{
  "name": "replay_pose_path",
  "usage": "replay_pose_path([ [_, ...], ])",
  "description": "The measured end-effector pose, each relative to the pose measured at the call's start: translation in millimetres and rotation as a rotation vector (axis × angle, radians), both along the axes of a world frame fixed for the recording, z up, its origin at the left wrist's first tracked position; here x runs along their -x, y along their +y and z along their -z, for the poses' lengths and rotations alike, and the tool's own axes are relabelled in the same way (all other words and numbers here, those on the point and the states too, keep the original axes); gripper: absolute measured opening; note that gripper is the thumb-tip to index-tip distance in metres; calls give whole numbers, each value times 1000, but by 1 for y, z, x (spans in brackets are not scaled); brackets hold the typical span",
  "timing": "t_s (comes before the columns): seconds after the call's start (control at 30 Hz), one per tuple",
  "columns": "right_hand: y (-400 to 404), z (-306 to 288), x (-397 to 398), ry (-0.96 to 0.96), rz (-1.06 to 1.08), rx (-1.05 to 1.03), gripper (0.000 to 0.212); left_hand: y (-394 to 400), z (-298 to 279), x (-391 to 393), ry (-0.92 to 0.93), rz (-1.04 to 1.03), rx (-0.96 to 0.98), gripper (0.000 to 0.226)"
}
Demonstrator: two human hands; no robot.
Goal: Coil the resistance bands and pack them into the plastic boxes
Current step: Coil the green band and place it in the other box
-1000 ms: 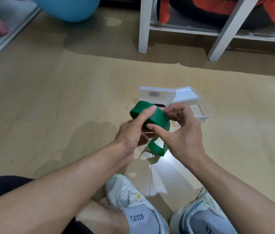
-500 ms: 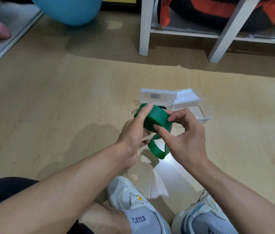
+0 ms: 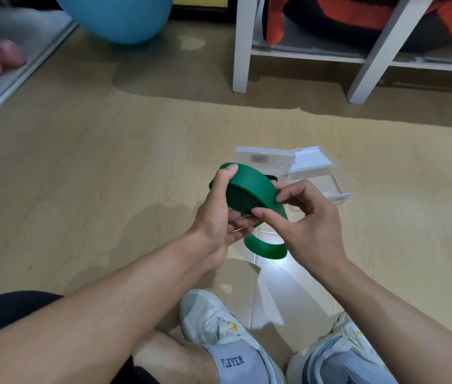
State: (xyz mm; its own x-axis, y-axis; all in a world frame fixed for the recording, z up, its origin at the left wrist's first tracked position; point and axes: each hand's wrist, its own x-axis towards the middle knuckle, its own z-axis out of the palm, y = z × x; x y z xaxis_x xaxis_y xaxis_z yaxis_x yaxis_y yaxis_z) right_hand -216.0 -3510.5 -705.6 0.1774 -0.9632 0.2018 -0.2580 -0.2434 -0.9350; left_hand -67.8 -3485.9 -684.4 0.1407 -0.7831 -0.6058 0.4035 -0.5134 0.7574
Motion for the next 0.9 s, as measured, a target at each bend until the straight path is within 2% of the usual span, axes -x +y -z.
replay_pose_path([
  [0.1,0,1,1,-10,22,7,35,3,1,-1,8,79,-60,73],
  [0.2,0,2,3,-37,25,-24,36,2,0,1,-5,85,-125,69],
  [0.33,3,3,1,-25,51,-41,43,4,1,11,-144,79,-72,63],
  [0.4,5,2,-2,-3,64,-27,41,8,4,14,-239,64,-20,50],
  [0.47,6,-1,-4,-2,63,-7,40,9,10,12,-268,37,-10,64],
  [0.5,7,-2,-5,-7,57,6,41,9,12,11,-252,28,-6,70],
  [0.67,4,-3,-4,-28,10,18,43,7,7,7,-32,50,11,55],
  [0.9,4,1,0,-40,40,20,36,7,5,3,128,83,-49,74],
])
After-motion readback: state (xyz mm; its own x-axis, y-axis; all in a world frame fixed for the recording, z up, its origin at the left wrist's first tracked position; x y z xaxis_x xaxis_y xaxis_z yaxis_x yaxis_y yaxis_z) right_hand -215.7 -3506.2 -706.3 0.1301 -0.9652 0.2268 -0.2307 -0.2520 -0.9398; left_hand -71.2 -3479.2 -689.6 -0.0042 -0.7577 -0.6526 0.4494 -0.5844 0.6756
